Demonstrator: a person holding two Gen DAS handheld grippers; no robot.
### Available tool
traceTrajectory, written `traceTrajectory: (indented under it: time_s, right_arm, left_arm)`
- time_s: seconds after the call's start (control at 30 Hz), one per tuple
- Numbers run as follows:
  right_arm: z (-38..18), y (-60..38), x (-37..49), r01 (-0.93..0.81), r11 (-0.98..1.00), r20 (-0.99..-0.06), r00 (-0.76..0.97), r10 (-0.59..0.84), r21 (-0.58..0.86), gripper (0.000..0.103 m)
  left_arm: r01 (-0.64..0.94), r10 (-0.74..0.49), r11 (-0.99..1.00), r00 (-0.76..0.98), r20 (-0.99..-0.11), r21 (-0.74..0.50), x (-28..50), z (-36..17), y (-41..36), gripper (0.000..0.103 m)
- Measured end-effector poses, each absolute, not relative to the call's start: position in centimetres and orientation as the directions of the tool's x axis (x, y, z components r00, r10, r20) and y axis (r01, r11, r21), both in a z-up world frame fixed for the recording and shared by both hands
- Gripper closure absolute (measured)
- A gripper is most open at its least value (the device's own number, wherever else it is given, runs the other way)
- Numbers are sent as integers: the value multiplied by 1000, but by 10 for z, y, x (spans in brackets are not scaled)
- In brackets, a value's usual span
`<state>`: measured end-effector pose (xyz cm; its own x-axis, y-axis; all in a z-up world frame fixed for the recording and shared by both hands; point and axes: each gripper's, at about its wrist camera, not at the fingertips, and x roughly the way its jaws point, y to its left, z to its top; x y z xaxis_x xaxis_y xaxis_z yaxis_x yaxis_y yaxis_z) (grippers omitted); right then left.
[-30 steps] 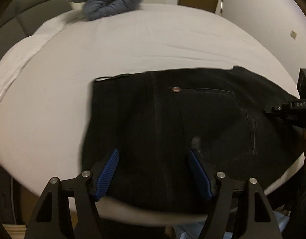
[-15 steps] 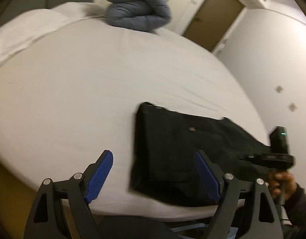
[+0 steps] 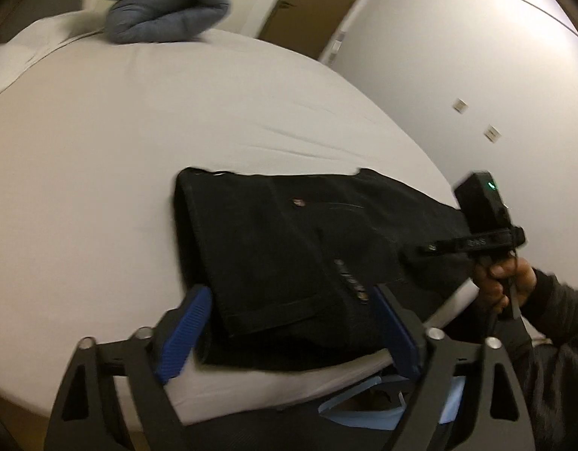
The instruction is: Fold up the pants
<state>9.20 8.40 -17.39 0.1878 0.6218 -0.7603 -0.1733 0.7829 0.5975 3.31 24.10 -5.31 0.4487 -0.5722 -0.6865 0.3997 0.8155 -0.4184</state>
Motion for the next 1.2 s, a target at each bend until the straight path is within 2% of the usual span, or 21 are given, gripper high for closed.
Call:
traceTrajectory:
  time_s: [0.07,0.13,0.37,0.5,0.7,0.77,0.8,0.83,0.9,0.97,1.1,1.2]
  right_arm:
    - [-175,97,95,-187,791,-772,177,611,583,99]
    - [-177,103,98,-184,790,-773,170,611,584,99]
    - [-187,120,105,-187,795,-780,159,605,578,99]
    - [-187,106,102,-178,791,-776,160,610,585,99]
    - [-181,88,99,-200,805,-791,164,590,559,99]
    - [-181,91,98,-200,809,-796,164,583,552,99]
    - [-182,91,98,-199,811,-797,163,581,550,99]
    - [-181,90,97,-198,811,-797,162,581,551,99]
    - [-181,92,96,-195,810,-796,162,583,553,99]
    - [-178,92,94,-201,813,-799,165,578,546,99]
    - [-175,97,90,-215,812,-797,173,579,543,99]
    - [-173,100,88,-230,802,-790,167,591,551,99]
  left_arm:
    - [415,-548,824,412,-728,-386,41,-62,231,37]
    - [427,-552,816,377,-744,-390,43,-69,227,58]
    - [463,-601,779,357,-715,-423,43,-60,226,71]
    - [448,-558,805,350,-753,-388,45,-60,235,90]
    - [455,-375,869,346,-860,-196,45,-53,244,88]
    - [403,-158,915,397,-904,17,45,-59,250,88]
    - [356,-71,930,410,-909,89,47,-61,259,88]
    - [294,-39,951,423,-905,96,49,-58,273,88]
    - [204,-56,978,472,-880,47,45,-40,290,88]
    - [221,-123,975,537,-834,-1,33,-16,284,88]
    - [344,-345,922,519,-782,-179,17,-3,241,66]
    - [412,-470,866,471,-746,-285,16,-6,204,64]
